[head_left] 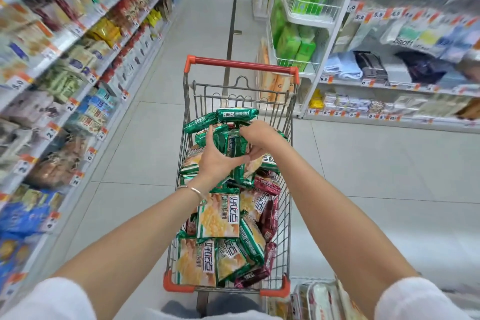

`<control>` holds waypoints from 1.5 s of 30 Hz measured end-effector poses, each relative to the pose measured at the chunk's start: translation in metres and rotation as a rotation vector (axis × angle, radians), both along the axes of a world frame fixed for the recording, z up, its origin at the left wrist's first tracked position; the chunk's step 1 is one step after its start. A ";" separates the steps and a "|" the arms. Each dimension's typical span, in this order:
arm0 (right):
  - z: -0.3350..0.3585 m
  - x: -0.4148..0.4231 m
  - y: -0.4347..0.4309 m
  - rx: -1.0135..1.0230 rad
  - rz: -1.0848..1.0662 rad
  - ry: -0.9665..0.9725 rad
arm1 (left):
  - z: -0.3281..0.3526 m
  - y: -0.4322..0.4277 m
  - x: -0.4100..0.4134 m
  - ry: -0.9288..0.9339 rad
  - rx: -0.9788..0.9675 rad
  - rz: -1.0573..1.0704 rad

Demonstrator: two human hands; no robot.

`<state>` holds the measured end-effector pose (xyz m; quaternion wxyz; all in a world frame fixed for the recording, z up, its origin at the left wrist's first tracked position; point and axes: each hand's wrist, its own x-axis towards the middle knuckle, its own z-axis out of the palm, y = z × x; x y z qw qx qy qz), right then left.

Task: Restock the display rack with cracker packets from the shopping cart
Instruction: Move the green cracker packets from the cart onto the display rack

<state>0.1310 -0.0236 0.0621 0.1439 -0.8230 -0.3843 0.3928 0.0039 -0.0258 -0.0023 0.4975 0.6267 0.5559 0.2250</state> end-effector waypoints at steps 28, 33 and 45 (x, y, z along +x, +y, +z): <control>-0.026 -0.062 -0.233 0.393 -0.493 0.676 | 0.050 -0.101 -0.072 0.086 -0.305 -0.778; -0.018 -0.084 -0.372 0.624 -0.835 0.446 | 0.062 -0.204 -0.043 0.017 -0.251 -0.974; 0.009 -0.126 -0.692 0.810 -1.355 0.164 | 0.109 -0.500 0.019 -0.039 0.029 -1.436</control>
